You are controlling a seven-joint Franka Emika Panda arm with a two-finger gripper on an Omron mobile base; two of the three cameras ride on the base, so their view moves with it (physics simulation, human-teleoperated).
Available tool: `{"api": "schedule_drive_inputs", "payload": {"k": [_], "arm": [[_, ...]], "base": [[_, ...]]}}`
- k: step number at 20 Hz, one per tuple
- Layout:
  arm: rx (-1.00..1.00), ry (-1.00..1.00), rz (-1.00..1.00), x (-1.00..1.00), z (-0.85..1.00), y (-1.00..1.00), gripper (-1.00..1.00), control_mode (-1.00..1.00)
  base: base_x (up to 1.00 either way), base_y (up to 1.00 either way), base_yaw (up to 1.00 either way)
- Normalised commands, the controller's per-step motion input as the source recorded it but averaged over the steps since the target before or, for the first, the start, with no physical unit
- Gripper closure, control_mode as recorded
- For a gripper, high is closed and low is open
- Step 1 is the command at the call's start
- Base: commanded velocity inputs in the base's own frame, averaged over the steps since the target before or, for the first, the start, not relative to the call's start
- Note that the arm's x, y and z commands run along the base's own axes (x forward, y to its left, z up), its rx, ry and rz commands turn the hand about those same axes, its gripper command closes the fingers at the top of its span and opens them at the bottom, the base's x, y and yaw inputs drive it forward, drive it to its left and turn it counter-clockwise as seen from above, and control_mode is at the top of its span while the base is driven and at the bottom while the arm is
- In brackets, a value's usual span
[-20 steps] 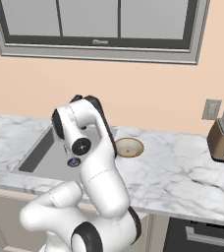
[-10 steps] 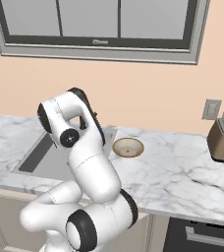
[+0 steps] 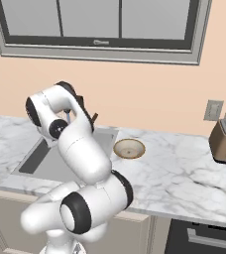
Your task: Rinse each bowl for a few seconds and place them down in the sink or on the counter.
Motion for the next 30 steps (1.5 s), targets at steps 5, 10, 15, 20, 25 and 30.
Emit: {"api": "schedule_drive_inputs", "payload": {"k": [5,10,15,20,25,30], "arm": [[-0.12,0.18,0.05,0.0,0.2,0.3,-1.0,-1.0],[-0.11,0.17,0.06,0.0,0.24,0.28,-1.0,-1.0],[-0.11,0.13,0.07,0.0,0.24,0.28,-1.0,-1.0],[-0.15,0.1,0.04,0.01,0.16,0.35,-1.0,-1.0],[-0.15,0.05,0.02,0.02,0.03,0.45,-1.0,-1.0],[-0.09,0.05,0.05,0.03,0.0,0.39,-1.0,-1.0]], "base": [[0.0,0.0,0.0],[0.0,0.0,0.0],[0.0,0.0,0.0],[0.0,0.0,0.0],[0.0,0.0,0.0],[0.0,0.0,0.0]]}}
